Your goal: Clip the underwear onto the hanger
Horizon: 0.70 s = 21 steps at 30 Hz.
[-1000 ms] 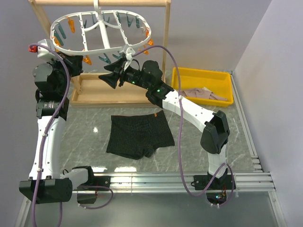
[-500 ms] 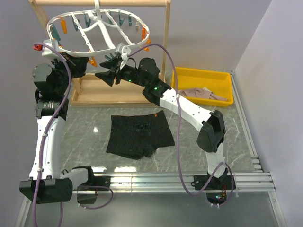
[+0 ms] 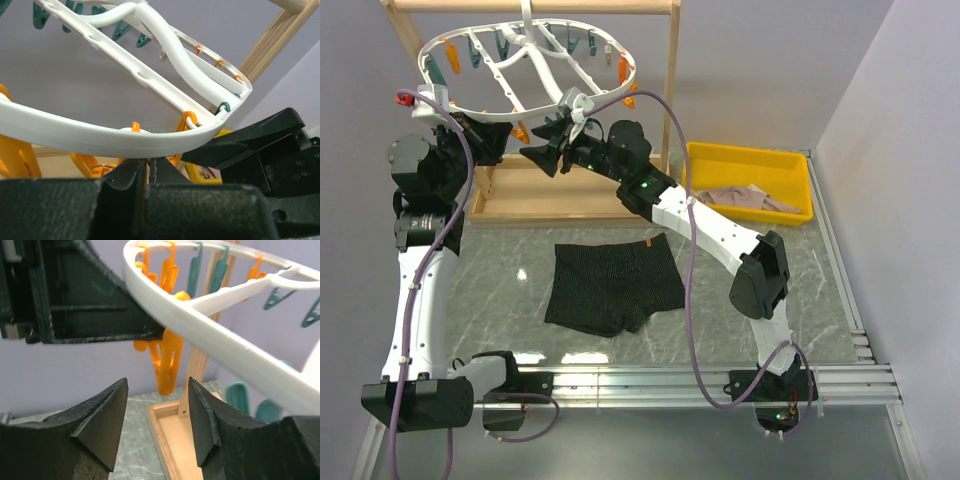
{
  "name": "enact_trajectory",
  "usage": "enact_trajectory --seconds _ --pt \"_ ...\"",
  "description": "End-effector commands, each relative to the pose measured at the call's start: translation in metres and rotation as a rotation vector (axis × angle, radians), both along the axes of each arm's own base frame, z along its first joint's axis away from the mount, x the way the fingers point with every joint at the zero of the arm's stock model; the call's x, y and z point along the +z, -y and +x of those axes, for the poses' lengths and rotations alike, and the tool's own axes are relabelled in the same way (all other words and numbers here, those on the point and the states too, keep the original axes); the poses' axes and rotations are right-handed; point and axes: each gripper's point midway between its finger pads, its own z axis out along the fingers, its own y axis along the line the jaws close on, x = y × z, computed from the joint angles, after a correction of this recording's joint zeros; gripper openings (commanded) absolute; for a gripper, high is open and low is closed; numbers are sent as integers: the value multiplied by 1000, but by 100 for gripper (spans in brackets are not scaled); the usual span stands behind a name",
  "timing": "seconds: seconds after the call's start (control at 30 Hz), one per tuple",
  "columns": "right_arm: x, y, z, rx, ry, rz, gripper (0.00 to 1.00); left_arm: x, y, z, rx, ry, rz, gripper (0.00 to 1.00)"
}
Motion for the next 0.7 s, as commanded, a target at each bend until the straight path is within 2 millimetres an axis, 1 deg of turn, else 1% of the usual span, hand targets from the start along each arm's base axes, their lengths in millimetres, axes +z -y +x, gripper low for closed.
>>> enact_trajectory --seconds 0.0,0.03,0.07,0.1,0.2,0.3,0.53,0.57,0.67 --pt "26 1 7 -51 51 64 58 12 13 -20 -74 44 45 1" --pt "24 -1 7 -49 45 60 58 12 12 -21 -73 49 49 1" --pt "26 -1 9 -54 49 63 58 12 13 -22 -77 49 51 0" --pt "21 -3 11 -55 40 58 58 11 13 -21 -80 44 54 1" --pt "19 -6 13 -54 36 57 58 11 15 -23 -96 42 54 0" --pt "18 -8 14 -48 40 58 57 10 18 -23 -110 37 50 0" --pt "33 -7 10 -34 45 98 53 3 19 -22 -126 13 47 0" --pt "38 -7 8 -30 48 106 53 3 21 -22 -133 9 45 1" --pt "39 -6 8 -26 47 106 52 0 20 -21 -129 -2 46 0"
